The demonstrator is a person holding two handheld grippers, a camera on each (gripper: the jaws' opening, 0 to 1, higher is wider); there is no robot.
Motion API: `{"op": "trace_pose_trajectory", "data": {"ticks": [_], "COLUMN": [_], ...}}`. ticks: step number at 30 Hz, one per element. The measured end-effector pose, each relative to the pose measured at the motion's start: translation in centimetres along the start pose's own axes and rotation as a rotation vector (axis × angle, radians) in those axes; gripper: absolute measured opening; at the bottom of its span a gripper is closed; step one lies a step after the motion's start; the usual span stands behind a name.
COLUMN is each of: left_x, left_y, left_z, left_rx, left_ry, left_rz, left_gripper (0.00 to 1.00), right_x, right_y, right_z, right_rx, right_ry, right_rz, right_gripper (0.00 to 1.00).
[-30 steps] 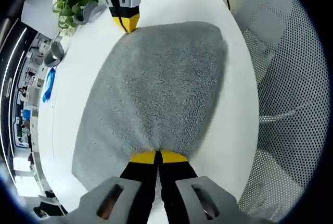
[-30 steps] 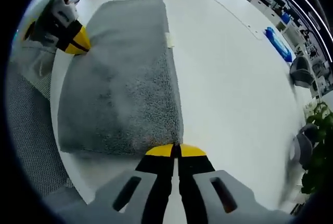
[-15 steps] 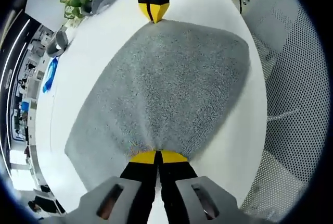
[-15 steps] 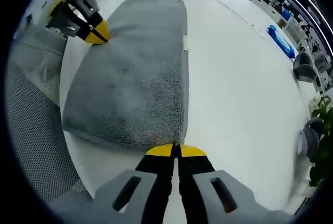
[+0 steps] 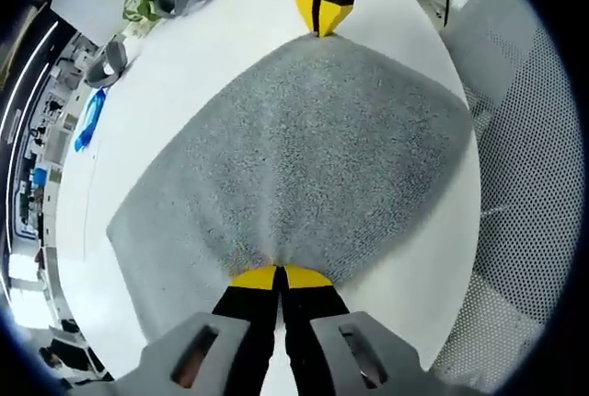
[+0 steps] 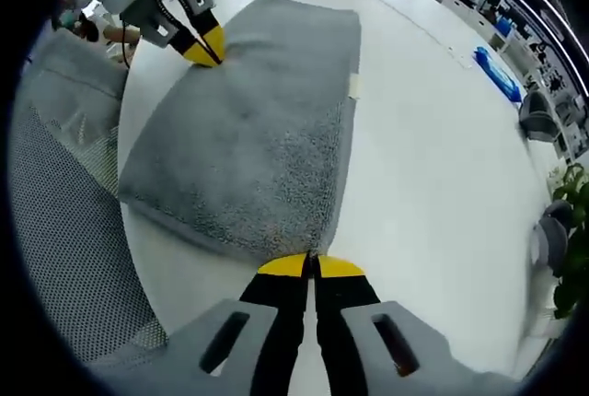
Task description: Fold the towel on the table until its edges align and the towel forms a compact rectangular stack.
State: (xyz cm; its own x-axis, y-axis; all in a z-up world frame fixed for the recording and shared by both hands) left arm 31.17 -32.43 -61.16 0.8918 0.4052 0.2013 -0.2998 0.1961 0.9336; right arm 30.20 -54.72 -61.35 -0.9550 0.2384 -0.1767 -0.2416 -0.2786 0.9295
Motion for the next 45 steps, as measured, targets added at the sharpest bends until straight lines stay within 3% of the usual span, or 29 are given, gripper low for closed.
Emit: {"op": "trace_pose_trajectory", "data": {"ticks": [5, 30, 45], "left_x": [0.7, 2.7, 4.3], "left_y": [-0.2, -0.8, -1.5], "left_z": [-0.1, 0.4, 1.5], "left_rx": [-0.007, 0.011, 0.091], "left_ry": [0.045, 0.007, -0.038], "left_rz": [-0.003, 0.016, -0.008], "left_gripper": [0.01, 0.01, 0.01], "right_x": [0.7, 3.2, 4.6], "right_y": [0.1, 0.3, 0.1], "right_z": [0.1, 0.9, 1.8], "right_rx": [-0.027, -0.048, -0.051], "right_ry": [-0.018, -0.056, -0.041], "right_rz": [-0.002, -0.005, -0.009], "right_gripper": [0.0, 0.0, 0.0]}}
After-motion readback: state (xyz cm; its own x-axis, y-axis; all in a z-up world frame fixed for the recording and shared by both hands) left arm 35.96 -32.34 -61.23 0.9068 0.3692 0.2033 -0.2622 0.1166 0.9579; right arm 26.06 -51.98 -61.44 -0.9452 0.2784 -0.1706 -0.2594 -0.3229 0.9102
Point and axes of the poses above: the point that each gripper's makers call its tool centre point, and the gripper's own axes: y roughly backward along the fingers, x roughly to its left, z roughly out of its top, the point moved 5 cm from there along y, roughly backward along the fingers, and after that the axes turned 15 degrees about y, right-handed, at the moved point
